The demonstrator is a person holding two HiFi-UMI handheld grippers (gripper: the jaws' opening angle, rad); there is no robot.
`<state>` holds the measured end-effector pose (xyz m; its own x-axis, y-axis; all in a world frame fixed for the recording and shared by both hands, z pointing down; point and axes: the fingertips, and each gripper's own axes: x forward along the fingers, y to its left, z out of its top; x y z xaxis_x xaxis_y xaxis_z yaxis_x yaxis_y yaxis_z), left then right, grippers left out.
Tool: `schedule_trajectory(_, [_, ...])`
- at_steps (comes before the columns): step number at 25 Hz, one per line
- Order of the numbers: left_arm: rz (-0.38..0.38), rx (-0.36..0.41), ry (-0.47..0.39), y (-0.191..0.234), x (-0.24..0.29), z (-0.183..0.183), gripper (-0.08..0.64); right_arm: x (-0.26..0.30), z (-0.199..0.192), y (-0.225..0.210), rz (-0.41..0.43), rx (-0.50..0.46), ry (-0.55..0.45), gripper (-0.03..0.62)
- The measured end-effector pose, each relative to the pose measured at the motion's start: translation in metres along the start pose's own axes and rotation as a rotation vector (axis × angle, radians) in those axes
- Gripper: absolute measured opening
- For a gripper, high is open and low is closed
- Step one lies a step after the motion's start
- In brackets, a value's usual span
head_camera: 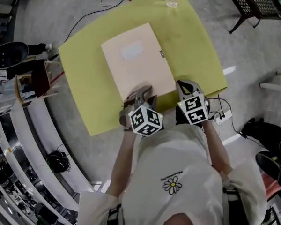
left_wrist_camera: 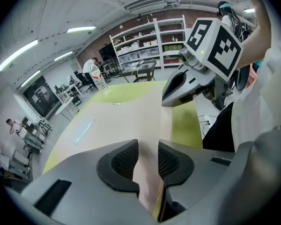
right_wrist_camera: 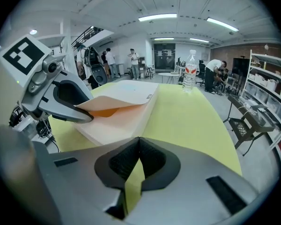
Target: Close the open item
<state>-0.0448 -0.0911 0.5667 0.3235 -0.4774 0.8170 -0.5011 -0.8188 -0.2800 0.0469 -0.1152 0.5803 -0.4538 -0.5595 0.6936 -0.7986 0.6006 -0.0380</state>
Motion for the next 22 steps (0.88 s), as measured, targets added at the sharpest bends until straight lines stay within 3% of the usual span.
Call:
schedule_trajectory(4, [-0.038, 0.042, 0.057, -0.002, 0.002, -0.001, 0.089, -0.002, 0.003, -0.001, 0.023, -0.074, -0.003, 0.012])
schedule_trajectory(6, [-0.048, 0.063, 0.08, -0.002, 0.004, -0.001, 0.089, -0.005, 0.014, -0.015, -0.019, -0.106, -0.039, 0.012])
schedule_trajectory(8, [-0.052, 0.075, 0.09, -0.002, 0.005, -0.002, 0.089, -0.007, 0.035, -0.033, -0.051, -0.09, -0.098, 0.012])
schedule_trajectory(12, [-0.051, 0.076, 0.091, -0.003, 0.004, -0.002, 0.089, -0.006, 0.088, -0.052, -0.03, -0.107, -0.206, 0.012])
schedule_trajectory(17, [-0.039, 0.11, 0.106, -0.003, 0.003, -0.002, 0.092, 0.003, 0.135, -0.043, 0.007, -0.22, -0.262, 0.012])
schedule_trajectory(22, [-0.094, 0.144, 0.129, -0.007, 0.004, -0.001, 0.104, 0.009, 0.139, -0.03, 0.032, -0.248, -0.263, 0.012])
